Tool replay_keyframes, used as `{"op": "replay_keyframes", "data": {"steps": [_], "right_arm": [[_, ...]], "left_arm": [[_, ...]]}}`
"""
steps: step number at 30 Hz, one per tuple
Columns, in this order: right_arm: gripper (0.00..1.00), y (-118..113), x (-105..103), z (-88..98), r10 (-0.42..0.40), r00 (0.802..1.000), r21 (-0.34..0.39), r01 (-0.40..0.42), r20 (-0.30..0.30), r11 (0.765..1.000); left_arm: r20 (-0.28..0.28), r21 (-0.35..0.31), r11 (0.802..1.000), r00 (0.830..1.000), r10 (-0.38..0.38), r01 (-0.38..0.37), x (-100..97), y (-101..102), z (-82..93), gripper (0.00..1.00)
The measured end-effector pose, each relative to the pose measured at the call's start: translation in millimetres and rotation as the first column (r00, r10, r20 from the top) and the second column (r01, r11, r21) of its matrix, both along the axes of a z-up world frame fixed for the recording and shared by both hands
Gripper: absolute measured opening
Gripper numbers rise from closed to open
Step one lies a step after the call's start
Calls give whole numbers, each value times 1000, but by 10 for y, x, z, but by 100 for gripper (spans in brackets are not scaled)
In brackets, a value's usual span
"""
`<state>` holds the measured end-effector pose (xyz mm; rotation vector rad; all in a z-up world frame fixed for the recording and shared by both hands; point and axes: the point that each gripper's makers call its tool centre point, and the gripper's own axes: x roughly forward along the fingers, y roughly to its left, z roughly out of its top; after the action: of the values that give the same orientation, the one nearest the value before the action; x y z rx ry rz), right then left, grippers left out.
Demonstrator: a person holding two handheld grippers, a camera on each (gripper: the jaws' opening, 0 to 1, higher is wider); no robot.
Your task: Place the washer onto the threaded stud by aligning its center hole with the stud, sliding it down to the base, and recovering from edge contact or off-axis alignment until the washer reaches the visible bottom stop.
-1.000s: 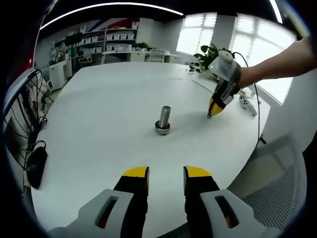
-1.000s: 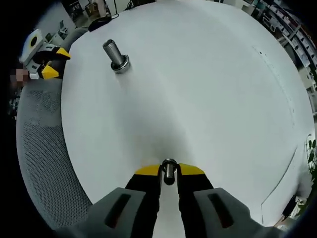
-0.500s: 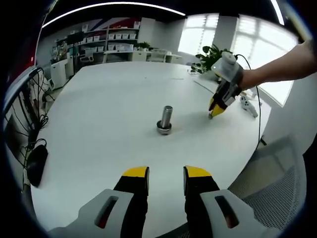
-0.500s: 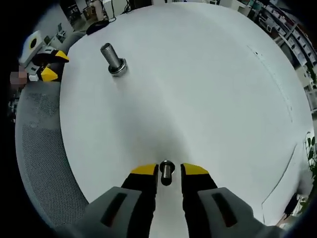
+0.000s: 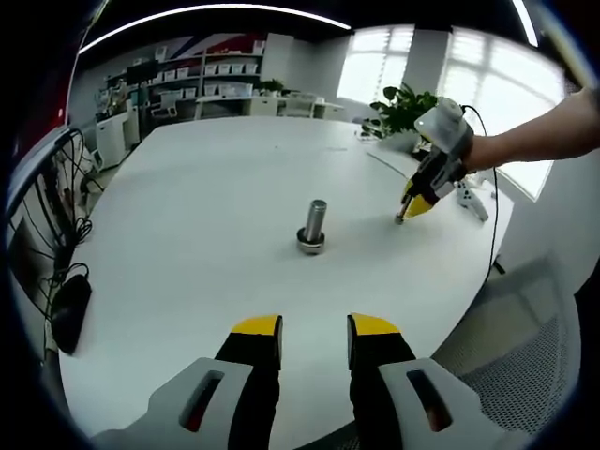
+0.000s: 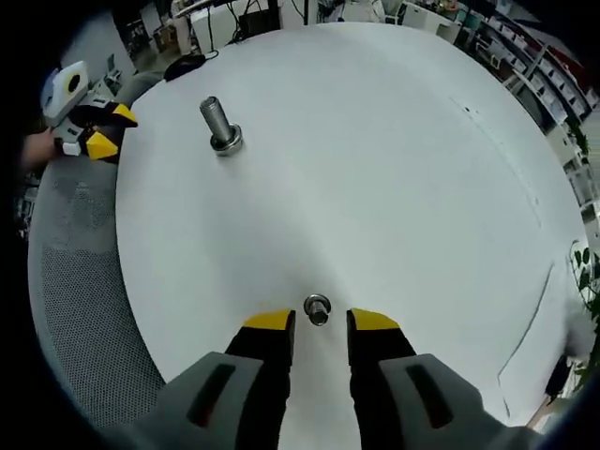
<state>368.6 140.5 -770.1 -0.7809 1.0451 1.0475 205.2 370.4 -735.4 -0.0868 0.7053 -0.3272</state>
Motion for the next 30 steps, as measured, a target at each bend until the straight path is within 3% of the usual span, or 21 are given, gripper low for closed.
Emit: {"op": "replay_keyframes", "data": {"steps": [7,16,30], "right_arm": [[26,-123,-44,12,-30,999,29,30,19,999],[26,-193,-124,103,-90,995,121,83,52,989],[28,-213,-392,229,-246,966,332,207,78,920]], "left_arm": [[-4,10,1000,1000,-5,5,-9,-2,-6,26],[-11,14,1000,1000,-5,6,-14,0,-14,26],[-19,7,1000,1000,12,-12,-13,21,-31,26]]}}
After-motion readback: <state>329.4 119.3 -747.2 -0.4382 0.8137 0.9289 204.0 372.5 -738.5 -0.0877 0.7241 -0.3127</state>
